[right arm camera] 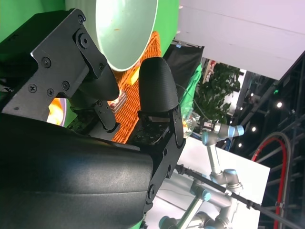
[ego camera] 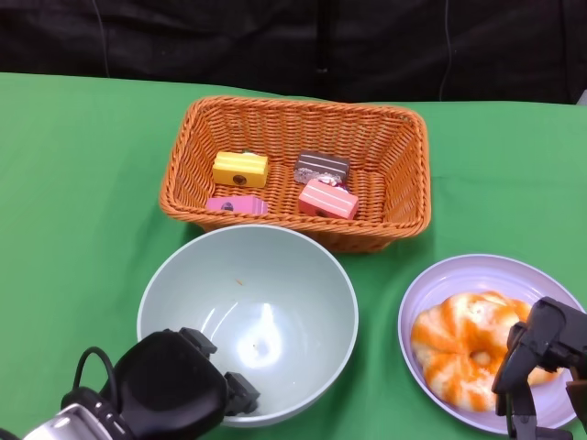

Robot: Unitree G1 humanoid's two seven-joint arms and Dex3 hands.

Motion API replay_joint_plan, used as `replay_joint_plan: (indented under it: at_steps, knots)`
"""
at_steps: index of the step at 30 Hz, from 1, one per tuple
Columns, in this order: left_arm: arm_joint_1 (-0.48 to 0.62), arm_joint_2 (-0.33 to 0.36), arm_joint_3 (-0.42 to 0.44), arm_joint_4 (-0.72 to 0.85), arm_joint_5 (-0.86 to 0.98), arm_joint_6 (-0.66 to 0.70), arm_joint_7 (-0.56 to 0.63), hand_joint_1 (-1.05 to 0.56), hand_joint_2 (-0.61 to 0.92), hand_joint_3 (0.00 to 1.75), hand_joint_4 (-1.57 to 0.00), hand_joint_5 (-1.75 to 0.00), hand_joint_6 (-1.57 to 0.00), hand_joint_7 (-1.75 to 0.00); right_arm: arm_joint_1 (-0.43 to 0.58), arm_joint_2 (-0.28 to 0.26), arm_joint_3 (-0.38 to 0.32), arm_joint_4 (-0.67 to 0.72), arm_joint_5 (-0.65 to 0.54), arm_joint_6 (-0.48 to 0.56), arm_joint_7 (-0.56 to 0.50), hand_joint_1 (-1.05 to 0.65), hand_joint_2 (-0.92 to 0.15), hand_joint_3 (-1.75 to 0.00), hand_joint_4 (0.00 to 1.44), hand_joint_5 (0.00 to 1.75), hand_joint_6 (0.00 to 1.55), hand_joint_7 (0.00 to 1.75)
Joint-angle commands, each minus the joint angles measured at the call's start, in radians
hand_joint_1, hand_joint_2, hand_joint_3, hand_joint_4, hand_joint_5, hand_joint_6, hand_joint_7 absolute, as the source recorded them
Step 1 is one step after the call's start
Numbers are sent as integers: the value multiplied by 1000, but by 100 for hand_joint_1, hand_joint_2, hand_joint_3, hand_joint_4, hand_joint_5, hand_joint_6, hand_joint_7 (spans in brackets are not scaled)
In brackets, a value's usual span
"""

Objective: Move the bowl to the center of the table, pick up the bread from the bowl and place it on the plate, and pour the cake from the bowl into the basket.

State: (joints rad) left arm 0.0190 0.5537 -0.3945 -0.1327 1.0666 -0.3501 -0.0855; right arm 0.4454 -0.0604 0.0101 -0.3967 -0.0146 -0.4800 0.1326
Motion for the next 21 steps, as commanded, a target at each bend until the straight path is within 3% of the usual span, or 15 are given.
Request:
replay_joint_plan:
  at_steps: [1,8,15,21]
  knots:
    - [43,9,41,-83,-113,33,-85,-67,92,19,-37,-53,-50,-3,7,-25,2,-17,24,14,19,8,-37,-158,90,175,74,165]
    - [117,12,123,-252,-278,93,-197,-80,92,21,-31,-47,-48,-1,0,-45,9,-14,62,9,57,6,-37,-155,89,175,73,163]
    - [186,-30,211,-314,-340,8,-53,-68,92,16,-44,-50,-63,-7,-12,-72,17,-7,91,27,99,7,-35,-156,91,175,75,157]
    - [238,-125,258,-239,-455,-96,111,-55,92,9,-74,-65,-83,-12,-43,-79,29,9,70,51,105,9,-31,-160,89,171,79,150]
